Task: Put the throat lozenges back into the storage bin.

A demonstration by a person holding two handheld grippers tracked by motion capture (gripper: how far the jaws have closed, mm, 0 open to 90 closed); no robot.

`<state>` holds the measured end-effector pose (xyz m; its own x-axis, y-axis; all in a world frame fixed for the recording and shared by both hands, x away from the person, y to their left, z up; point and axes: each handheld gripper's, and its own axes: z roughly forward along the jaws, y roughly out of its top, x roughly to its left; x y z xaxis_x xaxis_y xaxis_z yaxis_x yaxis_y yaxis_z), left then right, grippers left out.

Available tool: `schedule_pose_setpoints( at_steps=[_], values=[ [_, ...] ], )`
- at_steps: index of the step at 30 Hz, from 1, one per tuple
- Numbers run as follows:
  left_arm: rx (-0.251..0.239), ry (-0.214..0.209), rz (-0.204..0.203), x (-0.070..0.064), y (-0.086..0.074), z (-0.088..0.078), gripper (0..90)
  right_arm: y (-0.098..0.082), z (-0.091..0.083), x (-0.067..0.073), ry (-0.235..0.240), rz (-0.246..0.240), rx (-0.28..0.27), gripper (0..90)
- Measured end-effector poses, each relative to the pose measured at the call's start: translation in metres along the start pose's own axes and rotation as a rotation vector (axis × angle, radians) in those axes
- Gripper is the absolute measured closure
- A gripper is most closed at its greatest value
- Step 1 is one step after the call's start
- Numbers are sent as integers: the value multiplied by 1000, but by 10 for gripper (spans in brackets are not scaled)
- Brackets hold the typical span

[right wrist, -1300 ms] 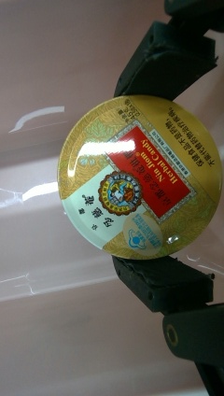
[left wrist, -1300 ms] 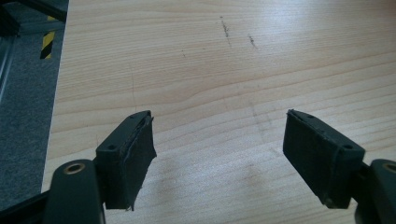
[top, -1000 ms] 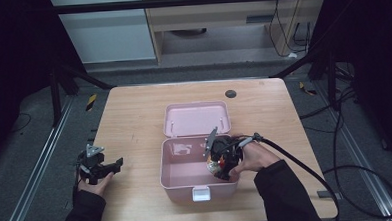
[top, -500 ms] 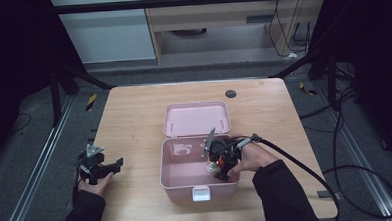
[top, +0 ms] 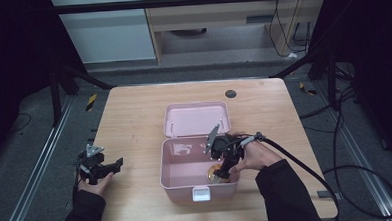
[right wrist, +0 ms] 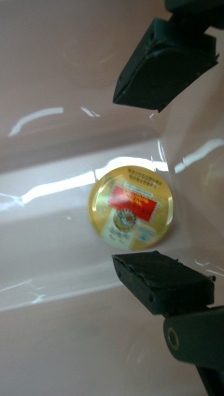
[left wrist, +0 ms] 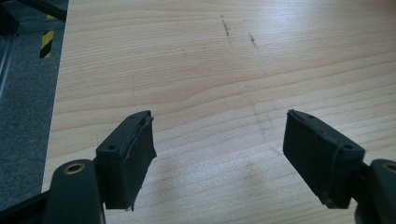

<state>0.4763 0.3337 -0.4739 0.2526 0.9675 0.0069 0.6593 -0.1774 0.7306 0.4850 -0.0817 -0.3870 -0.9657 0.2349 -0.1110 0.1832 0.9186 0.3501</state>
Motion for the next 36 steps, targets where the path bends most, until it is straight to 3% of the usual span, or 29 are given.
schedule_pose_setpoints(
  at_steps=[8, 12, 13, 17, 19, 28, 36],
  values=[
    [-1, -2, -3, 0, 0, 0, 241, -4, -26, -2, -59, 70, -127, 202],
    [-1, -3, -3, 0, 0, -1, 245, -7, -37, -5, -84, 104, -176, 159],
    [-1, -4, -3, 0, 0, -1, 246, -9, -43, -7, -114, 122, -203, 162],
    [-1, -6, -2, 0, 0, -1, 252, -13, -50, -8, -159, 137, -221, 160],
    [-2, -6, -3, 0, 0, -1, 254, -19, -57, -9, -182, 163, -275, 157],
    [-3, -5, -5, 1, 0, -2, 260, -44, -73, -12, -240, 254, -384, 138],
    [-6, -5, -6, 1, 0, -2, 262, -84, -79, -16, -378, 441, -504, 87]
  ],
)
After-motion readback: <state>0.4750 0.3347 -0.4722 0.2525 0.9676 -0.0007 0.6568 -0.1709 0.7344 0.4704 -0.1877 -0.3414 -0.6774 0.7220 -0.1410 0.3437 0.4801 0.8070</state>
